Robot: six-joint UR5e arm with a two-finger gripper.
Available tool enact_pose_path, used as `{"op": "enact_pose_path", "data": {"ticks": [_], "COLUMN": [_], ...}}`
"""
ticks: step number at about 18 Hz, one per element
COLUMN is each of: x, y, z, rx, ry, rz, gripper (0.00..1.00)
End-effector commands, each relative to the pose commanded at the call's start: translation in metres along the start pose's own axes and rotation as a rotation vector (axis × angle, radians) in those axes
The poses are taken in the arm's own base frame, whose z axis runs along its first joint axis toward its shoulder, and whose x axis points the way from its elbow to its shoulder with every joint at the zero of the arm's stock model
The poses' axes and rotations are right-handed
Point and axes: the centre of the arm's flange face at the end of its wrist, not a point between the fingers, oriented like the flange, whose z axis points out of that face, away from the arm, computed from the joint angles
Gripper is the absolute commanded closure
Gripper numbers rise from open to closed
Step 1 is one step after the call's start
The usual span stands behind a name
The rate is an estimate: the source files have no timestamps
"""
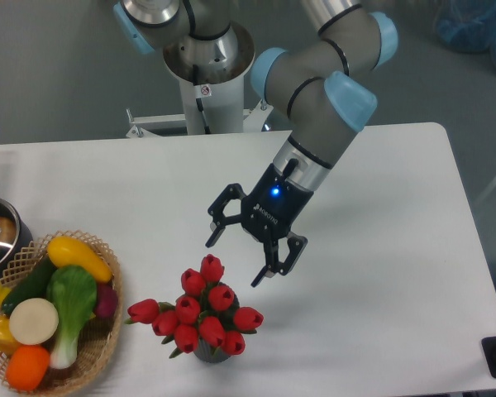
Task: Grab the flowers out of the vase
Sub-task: 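Lower the open gripper around the tulip stems above the vase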
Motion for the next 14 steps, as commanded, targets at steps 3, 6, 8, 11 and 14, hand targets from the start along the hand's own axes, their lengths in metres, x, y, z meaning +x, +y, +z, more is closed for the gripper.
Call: {"op": "enact_pose_path", "data": {"ticks": [3,6,8,11,14], "x": [-0.007,-0.009,-0.010,-0.013,-0.016], "y": [-0.004,-0.001,0.001,0.001,0.004], "z": [0.006,0.012,0.014,0.018,0.022], "rx": [0.045,0.067,0.078,0.105,0.111], "ry": [0.024,0.042,0.051,0.062,0.068], "rz": [-0.008,-0.017,-0.022,-0.021,-0.028], "gripper": [0.00,0.00,0.00,0.00,0.00]}}
